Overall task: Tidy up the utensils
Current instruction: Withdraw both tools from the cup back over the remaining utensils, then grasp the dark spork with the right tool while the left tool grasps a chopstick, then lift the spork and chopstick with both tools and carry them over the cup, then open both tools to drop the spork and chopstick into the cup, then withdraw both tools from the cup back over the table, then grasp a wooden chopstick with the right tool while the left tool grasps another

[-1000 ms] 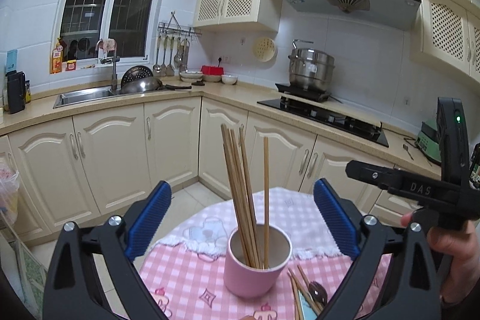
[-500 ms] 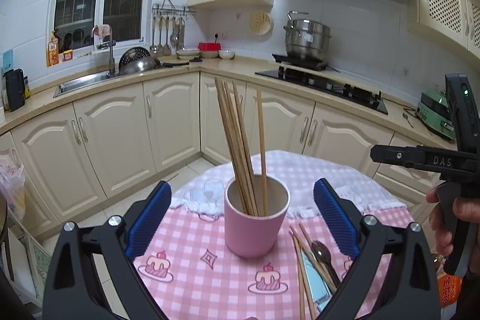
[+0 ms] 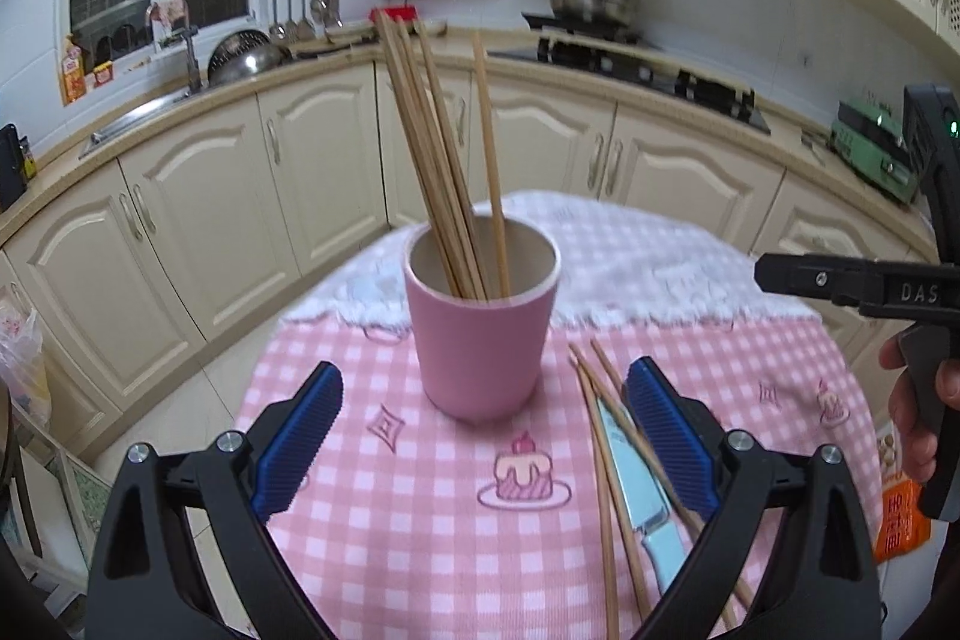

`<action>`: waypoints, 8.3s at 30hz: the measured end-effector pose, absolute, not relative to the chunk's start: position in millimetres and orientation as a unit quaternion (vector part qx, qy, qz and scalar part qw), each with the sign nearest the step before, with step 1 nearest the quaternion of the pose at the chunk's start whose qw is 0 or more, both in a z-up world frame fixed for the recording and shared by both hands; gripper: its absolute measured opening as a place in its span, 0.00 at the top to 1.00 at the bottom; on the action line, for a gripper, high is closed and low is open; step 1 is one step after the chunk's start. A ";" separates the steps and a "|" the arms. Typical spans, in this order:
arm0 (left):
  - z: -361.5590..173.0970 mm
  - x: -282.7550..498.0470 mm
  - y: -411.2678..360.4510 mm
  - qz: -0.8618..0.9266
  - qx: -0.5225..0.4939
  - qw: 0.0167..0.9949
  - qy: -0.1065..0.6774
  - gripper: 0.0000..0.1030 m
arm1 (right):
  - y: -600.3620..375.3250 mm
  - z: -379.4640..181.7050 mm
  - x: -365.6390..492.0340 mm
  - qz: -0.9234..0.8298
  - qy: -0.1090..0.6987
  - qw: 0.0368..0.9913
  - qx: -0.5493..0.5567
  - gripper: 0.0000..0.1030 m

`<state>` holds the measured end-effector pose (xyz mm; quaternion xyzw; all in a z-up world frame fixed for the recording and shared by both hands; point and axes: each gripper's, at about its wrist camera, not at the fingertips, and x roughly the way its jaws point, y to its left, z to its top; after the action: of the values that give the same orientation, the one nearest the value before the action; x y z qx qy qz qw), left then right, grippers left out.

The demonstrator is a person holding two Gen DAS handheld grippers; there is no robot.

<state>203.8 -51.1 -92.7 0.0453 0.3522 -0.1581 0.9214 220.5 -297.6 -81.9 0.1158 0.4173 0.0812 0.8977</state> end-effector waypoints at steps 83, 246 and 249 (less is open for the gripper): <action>-185.7 232.7 -124.9 -0.250 0.167 0.804 0.513 0.95 | -252.6 -171.3 223.6 0.100 0.562 0.821 0.026 0.89; -185.1 228.7 -109.6 -0.199 0.168 0.831 0.492 0.10 | -284.2 -151.5 212.4 0.071 0.509 0.857 0.030 0.07; -188.9 231.0 -112.9 -0.201 0.177 0.825 0.497 0.10 | -276.8 -156.7 213.5 0.080 0.519 0.851 0.014 0.07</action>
<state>231.0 -112.9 -188.9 0.1766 0.4974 -0.2010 0.8253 213.5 -276.8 -156.7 0.0144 0.5194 0.0801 0.8507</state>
